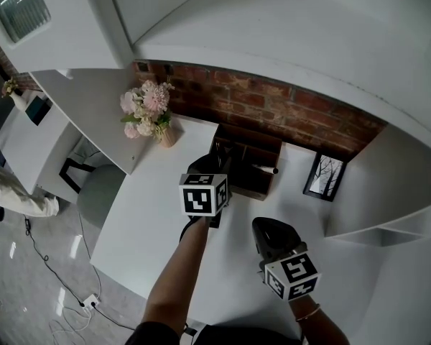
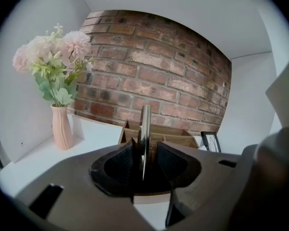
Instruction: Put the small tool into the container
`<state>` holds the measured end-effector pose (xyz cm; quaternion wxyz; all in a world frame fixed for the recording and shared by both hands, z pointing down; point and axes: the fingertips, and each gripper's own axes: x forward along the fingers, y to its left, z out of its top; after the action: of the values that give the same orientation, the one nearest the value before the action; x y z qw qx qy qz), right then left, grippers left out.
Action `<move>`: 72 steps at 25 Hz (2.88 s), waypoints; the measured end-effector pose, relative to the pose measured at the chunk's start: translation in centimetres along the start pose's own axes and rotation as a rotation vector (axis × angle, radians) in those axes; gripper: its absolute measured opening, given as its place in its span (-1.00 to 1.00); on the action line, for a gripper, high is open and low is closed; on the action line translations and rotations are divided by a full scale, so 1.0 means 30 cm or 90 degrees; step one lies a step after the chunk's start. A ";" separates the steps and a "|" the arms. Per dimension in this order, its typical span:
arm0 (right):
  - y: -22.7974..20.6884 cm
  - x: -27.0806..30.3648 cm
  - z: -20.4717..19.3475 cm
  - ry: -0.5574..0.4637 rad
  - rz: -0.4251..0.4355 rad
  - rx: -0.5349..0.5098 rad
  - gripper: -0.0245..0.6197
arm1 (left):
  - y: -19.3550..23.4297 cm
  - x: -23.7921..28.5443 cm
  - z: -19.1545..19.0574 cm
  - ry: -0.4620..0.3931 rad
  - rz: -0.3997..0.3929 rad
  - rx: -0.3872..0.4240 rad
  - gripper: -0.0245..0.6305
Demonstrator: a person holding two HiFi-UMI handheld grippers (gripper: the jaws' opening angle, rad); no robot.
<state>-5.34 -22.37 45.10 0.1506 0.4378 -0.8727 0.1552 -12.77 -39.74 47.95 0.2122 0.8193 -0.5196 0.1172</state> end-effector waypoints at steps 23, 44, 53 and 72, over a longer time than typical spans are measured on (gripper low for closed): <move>0.054 -0.097 -0.027 -0.006 0.001 -0.025 -0.91 | -0.079 -0.281 -0.276 0.051 0.027 -0.046 -0.60; 0.079 -0.316 -0.113 -0.019 0.040 -0.025 -0.91 | -0.301 -0.700 -0.411 0.003 0.071 -0.060 -0.87; 0.078 -0.416 -0.151 -0.022 0.056 -0.032 -0.91 | -0.394 -0.833 -0.416 -0.023 0.088 -0.053 -0.89; 0.052 -0.568 -0.153 -0.048 0.074 -0.055 -0.91 | -0.499 -0.964 -0.380 -0.073 0.126 -0.052 -0.89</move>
<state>3.71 -7.43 42.25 0.1275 0.3850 -0.9075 0.1093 -11.47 -5.66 42.69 0.2024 0.7603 -0.6133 0.0690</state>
